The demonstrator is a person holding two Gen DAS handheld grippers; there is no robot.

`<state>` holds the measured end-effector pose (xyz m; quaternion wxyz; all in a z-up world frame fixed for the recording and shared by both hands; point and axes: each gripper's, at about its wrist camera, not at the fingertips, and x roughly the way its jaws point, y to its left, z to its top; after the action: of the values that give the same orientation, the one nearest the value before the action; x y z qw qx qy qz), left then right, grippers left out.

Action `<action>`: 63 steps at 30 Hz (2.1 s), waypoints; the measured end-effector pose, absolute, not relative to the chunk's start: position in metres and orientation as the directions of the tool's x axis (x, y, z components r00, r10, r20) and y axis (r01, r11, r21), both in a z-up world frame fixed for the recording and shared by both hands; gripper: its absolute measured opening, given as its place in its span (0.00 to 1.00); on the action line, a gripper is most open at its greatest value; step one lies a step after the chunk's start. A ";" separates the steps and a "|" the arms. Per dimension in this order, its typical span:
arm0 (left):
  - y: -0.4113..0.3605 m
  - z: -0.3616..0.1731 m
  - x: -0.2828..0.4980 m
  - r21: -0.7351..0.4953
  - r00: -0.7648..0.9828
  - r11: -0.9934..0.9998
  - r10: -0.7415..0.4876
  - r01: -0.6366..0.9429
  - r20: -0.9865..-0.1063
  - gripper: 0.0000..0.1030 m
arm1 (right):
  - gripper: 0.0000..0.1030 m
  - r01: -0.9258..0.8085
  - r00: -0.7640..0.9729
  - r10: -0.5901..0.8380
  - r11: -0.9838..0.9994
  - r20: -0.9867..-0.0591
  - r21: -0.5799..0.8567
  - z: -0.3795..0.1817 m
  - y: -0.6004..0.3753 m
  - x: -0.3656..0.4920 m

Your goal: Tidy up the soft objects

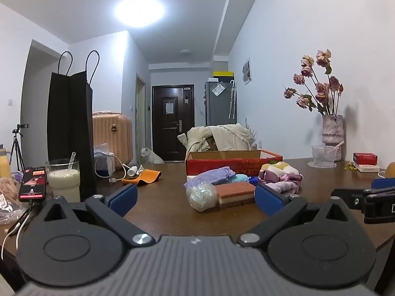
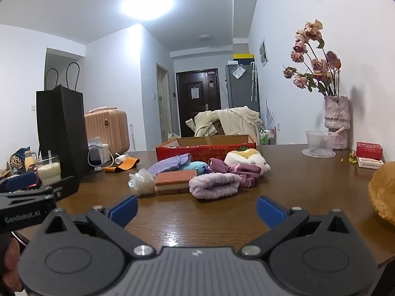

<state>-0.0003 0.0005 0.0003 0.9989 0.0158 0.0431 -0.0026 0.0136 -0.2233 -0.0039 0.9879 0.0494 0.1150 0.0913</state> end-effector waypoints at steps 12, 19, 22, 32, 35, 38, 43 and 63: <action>-0.001 0.000 -0.002 0.025 0.996 0.998 -0.052 0.054 -0.067 1.00 | 1.00 -0.165 0.958 0.183 0.981 -0.219 0.099 -0.003 -0.219 0.014; 0.007 0.001 0.002 -0.021 0.994 0.998 -0.059 0.057 -0.096 1.00 | 1.00 -0.166 0.956 0.186 0.980 -0.225 0.107 -0.004 -0.222 0.016; 0.010 0.000 0.003 -0.033 0.993 0.998 -0.056 0.052 -0.103 1.00 | 1.00 -0.167 0.955 0.187 0.980 -0.230 0.106 -0.004 -0.222 0.017; 0.007 0.001 0.001 -0.026 0.993 0.998 -0.059 0.057 -0.099 1.00 | 1.00 -0.168 0.953 0.189 0.980 -0.236 0.108 -0.005 -0.220 0.018; 0.007 0.001 0.002 -0.026 0.993 0.998 -0.060 0.058 -0.099 1.00 | 1.00 -0.168 0.953 0.190 0.980 -0.238 0.107 -0.005 -0.220 0.018; 0.006 0.001 0.001 -0.024 0.994 0.998 -0.058 0.056 -0.097 1.00 | 1.00 -0.171 0.953 0.191 0.980 -0.235 0.104 -0.004 -0.221 0.017; 0.006 0.002 0.002 -0.021 0.993 0.998 -0.066 0.064 -0.097 1.00 | 1.00 -0.162 0.953 0.184 0.981 -0.239 0.108 -0.004 -0.222 0.018; 0.003 0.002 0.003 -0.021 0.992 0.998 -0.065 0.063 -0.106 1.00 | 1.00 -0.162 0.953 0.185 0.980 -0.240 0.112 -0.006 -0.223 0.019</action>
<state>0.0030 0.0034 0.0020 0.9980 -0.0087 0.0532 -0.0320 0.0194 -0.2225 -0.0057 0.9871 0.0455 0.1256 0.0878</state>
